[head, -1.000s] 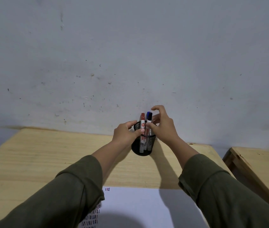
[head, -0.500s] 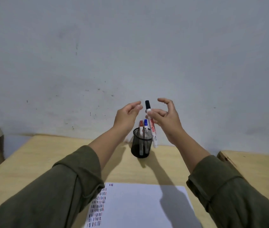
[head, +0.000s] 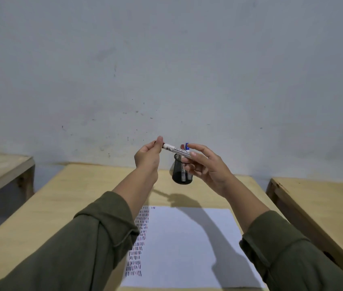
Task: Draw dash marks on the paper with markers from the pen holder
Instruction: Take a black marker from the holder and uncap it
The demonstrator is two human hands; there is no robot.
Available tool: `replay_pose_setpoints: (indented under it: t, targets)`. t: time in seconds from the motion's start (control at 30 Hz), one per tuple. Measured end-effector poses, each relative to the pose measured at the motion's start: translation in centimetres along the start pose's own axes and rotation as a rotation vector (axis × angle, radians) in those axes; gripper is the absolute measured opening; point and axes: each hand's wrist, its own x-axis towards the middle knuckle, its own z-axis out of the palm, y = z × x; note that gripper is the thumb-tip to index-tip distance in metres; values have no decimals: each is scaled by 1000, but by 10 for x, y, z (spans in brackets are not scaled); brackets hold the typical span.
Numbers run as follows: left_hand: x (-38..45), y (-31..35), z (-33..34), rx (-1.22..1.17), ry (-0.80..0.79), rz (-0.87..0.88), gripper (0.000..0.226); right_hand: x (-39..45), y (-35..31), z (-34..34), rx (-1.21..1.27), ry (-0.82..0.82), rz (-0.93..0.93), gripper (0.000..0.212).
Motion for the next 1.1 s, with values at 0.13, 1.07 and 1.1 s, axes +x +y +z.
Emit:
replay_pose_setpoints:
  t: [0.13,1.07,1.1]
  targets:
    - [-16,-7,0,23,-21,-14,28,-8,5,11,193,93,-39,25]
    - [-23,-16,-2,-151,-139,4,13,4,22,34,402,136,-61,19]
    - [-22,-17,-3,-151,-125,-10,13,4,24,35,381,131,-67,18]
